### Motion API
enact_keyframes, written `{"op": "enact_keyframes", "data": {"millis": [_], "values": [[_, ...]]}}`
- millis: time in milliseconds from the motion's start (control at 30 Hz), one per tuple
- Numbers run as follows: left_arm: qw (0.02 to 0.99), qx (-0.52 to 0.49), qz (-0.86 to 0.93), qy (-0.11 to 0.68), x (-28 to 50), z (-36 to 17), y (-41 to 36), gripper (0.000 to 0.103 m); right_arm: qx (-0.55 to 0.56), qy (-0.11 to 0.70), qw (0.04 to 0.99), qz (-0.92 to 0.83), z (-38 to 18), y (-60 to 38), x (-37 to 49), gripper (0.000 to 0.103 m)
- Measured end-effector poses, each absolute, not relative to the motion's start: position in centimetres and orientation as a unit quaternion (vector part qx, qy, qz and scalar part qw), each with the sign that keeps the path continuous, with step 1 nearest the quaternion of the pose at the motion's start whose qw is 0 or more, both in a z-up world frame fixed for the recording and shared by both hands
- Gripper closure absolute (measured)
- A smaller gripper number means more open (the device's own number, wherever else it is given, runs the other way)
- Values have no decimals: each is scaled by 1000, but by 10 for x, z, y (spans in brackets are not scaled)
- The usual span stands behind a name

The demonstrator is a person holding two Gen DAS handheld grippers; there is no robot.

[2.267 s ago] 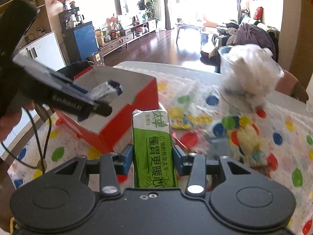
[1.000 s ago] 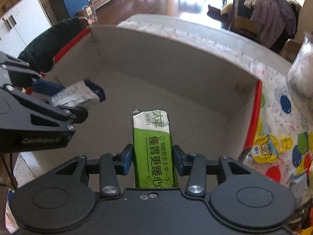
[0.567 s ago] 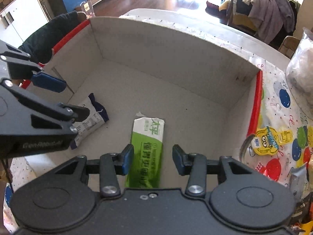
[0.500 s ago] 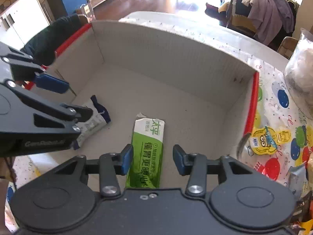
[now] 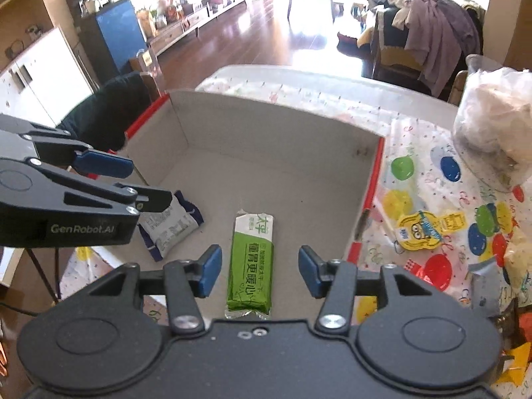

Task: Organize snacks
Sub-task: 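Withdraw both open grippers from the box back toward the snack pile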

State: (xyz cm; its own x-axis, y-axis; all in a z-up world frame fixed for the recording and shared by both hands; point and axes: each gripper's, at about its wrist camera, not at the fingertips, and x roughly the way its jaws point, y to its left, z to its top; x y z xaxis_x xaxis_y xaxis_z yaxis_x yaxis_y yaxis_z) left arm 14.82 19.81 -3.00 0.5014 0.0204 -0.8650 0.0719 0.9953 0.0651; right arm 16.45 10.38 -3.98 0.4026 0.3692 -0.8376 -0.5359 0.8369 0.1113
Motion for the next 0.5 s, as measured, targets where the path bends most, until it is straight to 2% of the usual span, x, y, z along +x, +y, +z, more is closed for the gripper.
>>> {"op": "enact_keyframes", "data": {"millis": [267, 333, 400, 500], "values": [[885, 38, -20, 464, 129, -8, 181, 49, -55, 448, 850, 273, -21, 73, 153, 41], [890, 34, -20, 454, 124, -3, 175, 44, -50, 439, 854, 275, -18, 63, 148, 40], [895, 31, -20, 444, 119, 2, 167, 39, -44, 432, 858, 274, -14, 51, 144, 36], [901, 26, -25, 433, 114, 8, 151, 37, -37, 419, 864, 276, -9, 31, 136, 28]]}}
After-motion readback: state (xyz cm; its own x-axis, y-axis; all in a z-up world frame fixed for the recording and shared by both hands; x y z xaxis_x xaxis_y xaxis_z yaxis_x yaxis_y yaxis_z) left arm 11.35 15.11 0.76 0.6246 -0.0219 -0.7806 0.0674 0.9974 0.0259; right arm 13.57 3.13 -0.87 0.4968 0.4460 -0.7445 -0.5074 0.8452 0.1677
